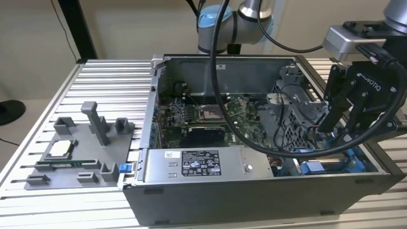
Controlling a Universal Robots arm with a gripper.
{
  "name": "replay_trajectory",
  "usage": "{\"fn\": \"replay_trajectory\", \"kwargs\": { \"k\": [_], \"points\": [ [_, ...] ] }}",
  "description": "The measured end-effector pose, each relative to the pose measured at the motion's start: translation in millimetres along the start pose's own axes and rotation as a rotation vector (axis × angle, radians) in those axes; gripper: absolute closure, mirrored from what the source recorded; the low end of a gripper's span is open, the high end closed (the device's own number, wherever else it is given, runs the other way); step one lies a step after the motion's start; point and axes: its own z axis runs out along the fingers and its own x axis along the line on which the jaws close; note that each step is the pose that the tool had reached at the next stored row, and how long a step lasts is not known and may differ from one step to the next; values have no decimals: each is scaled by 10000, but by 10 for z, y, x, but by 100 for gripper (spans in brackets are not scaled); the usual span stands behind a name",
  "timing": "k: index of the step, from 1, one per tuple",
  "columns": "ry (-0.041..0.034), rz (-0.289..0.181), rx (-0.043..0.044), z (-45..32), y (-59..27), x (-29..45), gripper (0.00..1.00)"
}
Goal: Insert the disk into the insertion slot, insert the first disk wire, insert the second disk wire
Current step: 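Insert the disk into the insertion slot, then insert the first disk wire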
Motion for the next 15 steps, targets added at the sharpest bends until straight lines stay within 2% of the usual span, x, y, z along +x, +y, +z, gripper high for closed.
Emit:
{"fn": "replay_trajectory", "kwargs": {
  "k": [7,15],
  "points": [
    [0,-1,0,0,0,-26,0],
    [-1,0,0,0,4,-233,0]
  ]
}}
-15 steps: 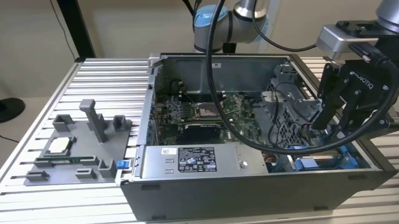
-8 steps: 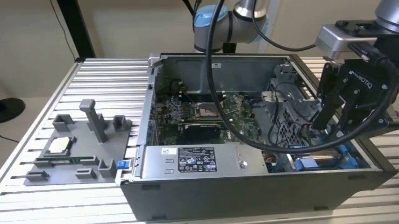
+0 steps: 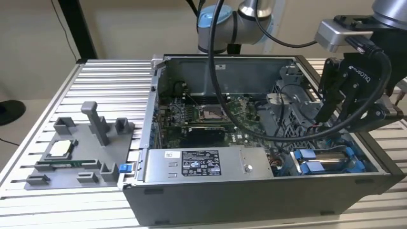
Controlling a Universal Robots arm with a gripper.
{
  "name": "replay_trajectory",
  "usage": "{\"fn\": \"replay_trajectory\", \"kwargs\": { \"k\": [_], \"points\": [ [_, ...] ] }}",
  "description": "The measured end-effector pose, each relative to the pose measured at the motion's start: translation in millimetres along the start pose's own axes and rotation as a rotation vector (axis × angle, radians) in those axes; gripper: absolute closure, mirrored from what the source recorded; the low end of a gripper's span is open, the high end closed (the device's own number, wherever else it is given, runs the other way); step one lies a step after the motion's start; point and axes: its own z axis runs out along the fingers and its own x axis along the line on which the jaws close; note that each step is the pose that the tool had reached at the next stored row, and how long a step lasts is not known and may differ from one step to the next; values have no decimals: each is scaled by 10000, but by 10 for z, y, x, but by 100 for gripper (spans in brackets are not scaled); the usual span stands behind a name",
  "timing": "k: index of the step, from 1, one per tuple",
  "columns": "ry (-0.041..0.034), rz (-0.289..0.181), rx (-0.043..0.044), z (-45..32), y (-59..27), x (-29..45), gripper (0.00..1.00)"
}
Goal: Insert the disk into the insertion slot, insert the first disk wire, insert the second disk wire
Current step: 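Insert the first disk wire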
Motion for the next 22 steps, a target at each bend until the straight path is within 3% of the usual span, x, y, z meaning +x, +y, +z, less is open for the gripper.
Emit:
{"fn": "replay_trajectory", "kwargs": {
  "k": [3,9,18,22],
  "points": [
    [-83,-4,4,0,-13,-16,0],
    [-530,16,-3,13,-89,-19,0],
    [-638,572,8,118,-112,-3,0],
    [-765,652,4,169,-177,-1,0]
  ]
}}
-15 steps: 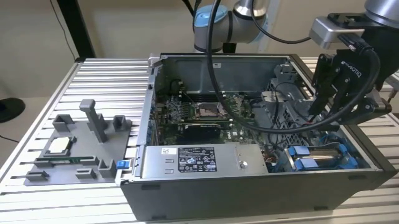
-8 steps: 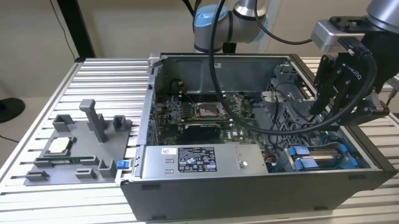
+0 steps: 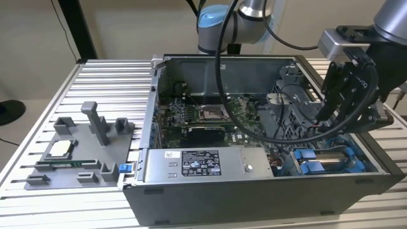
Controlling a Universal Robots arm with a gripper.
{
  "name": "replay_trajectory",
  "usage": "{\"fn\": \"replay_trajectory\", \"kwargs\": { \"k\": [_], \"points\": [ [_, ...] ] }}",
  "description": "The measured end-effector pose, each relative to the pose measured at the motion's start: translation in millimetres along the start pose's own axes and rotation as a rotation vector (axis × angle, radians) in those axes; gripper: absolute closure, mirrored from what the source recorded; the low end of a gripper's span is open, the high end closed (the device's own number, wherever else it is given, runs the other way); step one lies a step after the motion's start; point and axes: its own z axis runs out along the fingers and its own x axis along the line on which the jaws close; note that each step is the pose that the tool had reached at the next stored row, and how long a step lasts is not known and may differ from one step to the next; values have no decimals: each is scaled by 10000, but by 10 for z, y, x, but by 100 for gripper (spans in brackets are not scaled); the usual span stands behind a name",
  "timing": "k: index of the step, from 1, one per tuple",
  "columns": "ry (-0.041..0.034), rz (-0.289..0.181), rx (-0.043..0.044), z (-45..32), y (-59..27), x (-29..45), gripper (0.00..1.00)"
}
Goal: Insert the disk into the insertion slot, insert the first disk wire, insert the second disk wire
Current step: 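Insert the first disk wire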
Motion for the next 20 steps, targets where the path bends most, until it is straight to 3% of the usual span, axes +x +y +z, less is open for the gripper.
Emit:
{"fn": "replay_trajectory", "kwargs": {
  "k": [3,10,20],
  "points": [
    [-106,120,-1,31,-33,-1,0],
    [-262,482,12,73,-64,-1,0],
    [-267,552,18,75,-65,4,0]
  ]
}}
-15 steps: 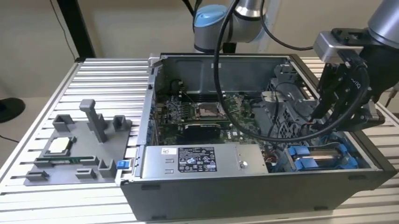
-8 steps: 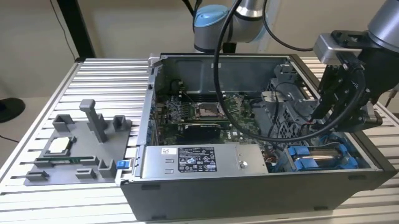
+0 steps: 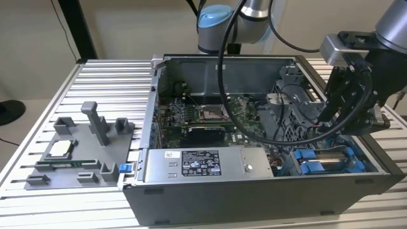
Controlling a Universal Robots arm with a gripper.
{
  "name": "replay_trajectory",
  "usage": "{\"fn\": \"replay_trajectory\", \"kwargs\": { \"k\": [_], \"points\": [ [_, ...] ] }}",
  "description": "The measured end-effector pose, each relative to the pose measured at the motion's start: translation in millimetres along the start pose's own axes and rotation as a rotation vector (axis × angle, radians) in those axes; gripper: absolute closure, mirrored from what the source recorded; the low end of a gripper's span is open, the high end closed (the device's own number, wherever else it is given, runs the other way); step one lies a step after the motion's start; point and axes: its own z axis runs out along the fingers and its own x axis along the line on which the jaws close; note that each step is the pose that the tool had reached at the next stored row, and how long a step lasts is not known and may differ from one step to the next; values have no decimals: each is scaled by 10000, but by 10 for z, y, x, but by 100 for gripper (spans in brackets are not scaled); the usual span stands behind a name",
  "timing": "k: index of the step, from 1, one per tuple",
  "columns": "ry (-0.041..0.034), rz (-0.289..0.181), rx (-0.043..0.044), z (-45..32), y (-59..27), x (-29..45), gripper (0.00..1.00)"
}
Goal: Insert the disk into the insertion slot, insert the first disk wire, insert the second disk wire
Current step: 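Insert the first disk wire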
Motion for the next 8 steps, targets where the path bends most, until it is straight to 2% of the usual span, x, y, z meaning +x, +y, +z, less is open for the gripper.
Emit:
{"fn": "replay_trajectory", "kwargs": {
  "k": [8],
  "points": [
    [-1,43,5,-13,9,13,0]
  ]
}}
